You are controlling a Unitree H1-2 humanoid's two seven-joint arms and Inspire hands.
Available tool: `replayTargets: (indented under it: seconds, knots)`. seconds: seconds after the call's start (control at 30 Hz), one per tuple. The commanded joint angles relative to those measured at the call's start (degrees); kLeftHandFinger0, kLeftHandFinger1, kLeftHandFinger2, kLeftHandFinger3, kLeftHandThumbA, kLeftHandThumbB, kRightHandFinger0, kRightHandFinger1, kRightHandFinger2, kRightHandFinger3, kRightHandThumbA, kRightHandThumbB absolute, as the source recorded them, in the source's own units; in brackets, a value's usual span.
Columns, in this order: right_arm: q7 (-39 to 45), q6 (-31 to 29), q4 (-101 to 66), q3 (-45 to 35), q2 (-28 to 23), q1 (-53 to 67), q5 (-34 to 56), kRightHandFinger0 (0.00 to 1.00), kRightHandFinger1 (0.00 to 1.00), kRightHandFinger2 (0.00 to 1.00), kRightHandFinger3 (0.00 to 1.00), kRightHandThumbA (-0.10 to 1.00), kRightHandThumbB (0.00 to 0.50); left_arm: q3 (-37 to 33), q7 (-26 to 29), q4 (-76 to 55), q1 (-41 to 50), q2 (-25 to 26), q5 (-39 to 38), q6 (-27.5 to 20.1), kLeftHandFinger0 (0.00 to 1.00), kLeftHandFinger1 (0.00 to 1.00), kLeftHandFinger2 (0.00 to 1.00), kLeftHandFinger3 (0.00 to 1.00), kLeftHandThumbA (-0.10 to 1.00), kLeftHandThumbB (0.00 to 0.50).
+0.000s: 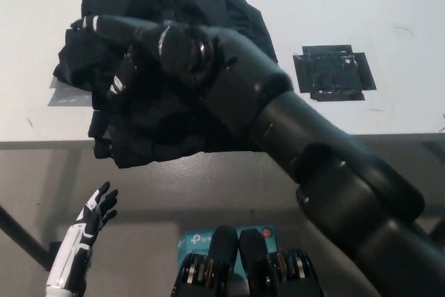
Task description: The robot grabs the right edges of the black jacket on the table, and folds it in half
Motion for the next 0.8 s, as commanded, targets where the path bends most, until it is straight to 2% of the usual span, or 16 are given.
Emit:
replayTargets:
  seconds: [0.0, 0.03, 0.07, 0.13, 0.3, 0.4, 0.5, 0.57, 0.63, 0.7, 0.77]
  knots:
    - [18.2, 17.8, -6.7, -17.8, -0.1, -21.2, 22.3, 1.00, 1.00, 1.00, 1.00, 0.92, 0.500, -0.8, -1.8, -0.6, -2.1, 1.8, -1.3, -2.3, 1.00, 1.00, 1.00, 1.00, 1.00, 0.274]
    - [18.6, 19.1, -7.0, -20.9, 0.0, -22.4, 25.2, 1.00, 1.00, 1.00, 1.00, 0.89, 0.496, -1.0, -2.2, -0.6, -2.4, 2.0, -1.5, -2.5, 1.00, 1.00, 1.00, 1.00, 1.00, 0.269]
    - [19.0, 19.3, -6.9, -21.8, -0.1, -22.7, 25.3, 1.00, 1.00, 1.00, 1.00, 0.96, 0.499, -1.1, -2.2, -0.6, -2.7, 2.0, -1.3, -2.4, 1.00, 1.00, 1.00, 1.00, 1.00, 0.268]
    - [20.4, 20.6, -7.5, -23.7, -1.1, -24.4, 26.6, 1.00, 1.00, 1.00, 1.00, 0.97, 0.500, -1.3, -1.8, -1.0, -3.3, 2.1, 0.1, -1.0, 1.00, 1.00, 1.00, 1.00, 1.00, 0.279]
    - [21.8, 24.0, -6.1, -31.6, -2.1, -27.7, 31.9, 1.00, 1.00, 1.00, 1.00, 1.00, 0.500, -1.9, -1.5, -0.6, -3.9, 2.4, 1.9, -1.9, 1.00, 1.00, 1.00, 1.00, 1.00, 0.276]
    - [21.4, 22.4, -8.0, -35.6, -3.4, -28.4, 34.2, 1.00, 1.00, 1.00, 1.00, 1.00, 0.500, -2.3, -1.5, -0.3, -5.5, 2.6, 2.6, -1.0, 1.00, 1.00, 1.00, 1.00, 1.00, 0.272]
    - [18.5, 21.4, -15.1, -38.5, -5.5, -27.2, 35.6, 1.00, 1.00, 1.00, 1.00, 1.00, 0.500, -2.1, -0.9, -0.4, -6.8, 2.5, 2.9, -0.7, 1.00, 1.00, 1.00, 1.00, 1.00, 0.256]
    - [14.7, 23.1, -23.7, -39.9, -7.6, -25.6, 34.7, 1.00, 1.00, 1.00, 1.00, 1.00, 0.493, -1.5, -0.4, 0.0, -8.6, 2.5, 2.3, -0.8, 1.00, 1.00, 1.00, 1.00, 1.00, 0.239]
    - [12.3, 24.2, -32.2, -40.5, -9.9, -22.7, 34.2, 1.00, 1.00, 1.00, 1.00, 1.00, 0.499, -0.6, 0.3, 0.4, -9.7, 2.2, 1.5, -0.1, 1.00, 1.00, 1.00, 1.00, 1.00, 0.259]
    - [13.4, 24.3, -36.9, -40.5, -12.2, -20.9, 34.0, 1.00, 1.00, 1.00, 1.00, 1.00, 0.500, -0.1, 0.8, 0.4, -10.7, 2.0, 1.5, 0.5, 1.00, 1.00, 1.00, 1.00, 1.00, 0.262]
    - [13.2, 24.3, -46.1, -39.6, -16.1, -15.7, 34.4, 1.00, 1.00, 1.00, 1.00, 1.00, 0.500, 0.3, 0.8, 1.4, -12.2, 1.8, 0.0, -0.6, 1.00, 1.00, 1.00, 1.00, 1.00, 0.243]
